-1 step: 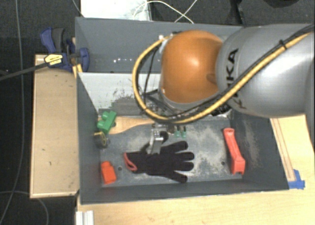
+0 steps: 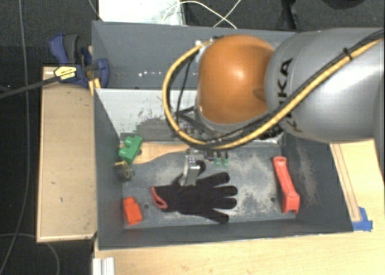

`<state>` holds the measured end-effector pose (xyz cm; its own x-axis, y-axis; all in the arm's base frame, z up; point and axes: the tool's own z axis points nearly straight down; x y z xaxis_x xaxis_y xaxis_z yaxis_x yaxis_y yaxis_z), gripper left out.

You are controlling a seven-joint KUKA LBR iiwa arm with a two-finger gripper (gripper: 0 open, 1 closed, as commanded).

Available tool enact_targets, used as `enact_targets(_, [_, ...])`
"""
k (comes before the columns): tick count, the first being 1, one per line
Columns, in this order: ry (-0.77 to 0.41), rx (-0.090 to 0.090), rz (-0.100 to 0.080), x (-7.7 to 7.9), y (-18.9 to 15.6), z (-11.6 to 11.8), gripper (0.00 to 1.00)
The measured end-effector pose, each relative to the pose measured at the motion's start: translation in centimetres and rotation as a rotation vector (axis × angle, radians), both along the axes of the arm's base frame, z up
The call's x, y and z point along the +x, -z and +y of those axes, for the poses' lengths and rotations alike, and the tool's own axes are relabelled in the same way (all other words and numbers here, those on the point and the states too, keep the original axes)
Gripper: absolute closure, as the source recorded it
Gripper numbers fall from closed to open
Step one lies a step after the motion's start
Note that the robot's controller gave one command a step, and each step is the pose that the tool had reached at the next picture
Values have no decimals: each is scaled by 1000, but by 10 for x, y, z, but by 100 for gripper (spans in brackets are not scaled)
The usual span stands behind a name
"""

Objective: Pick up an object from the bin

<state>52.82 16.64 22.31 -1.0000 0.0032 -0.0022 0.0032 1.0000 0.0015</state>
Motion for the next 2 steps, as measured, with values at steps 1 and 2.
enact_targets(1, [-222, 0, -3, -23, 121, -54, 0])
enact_targets(2, [-134, 3, -12, -45, 62, -71, 0])
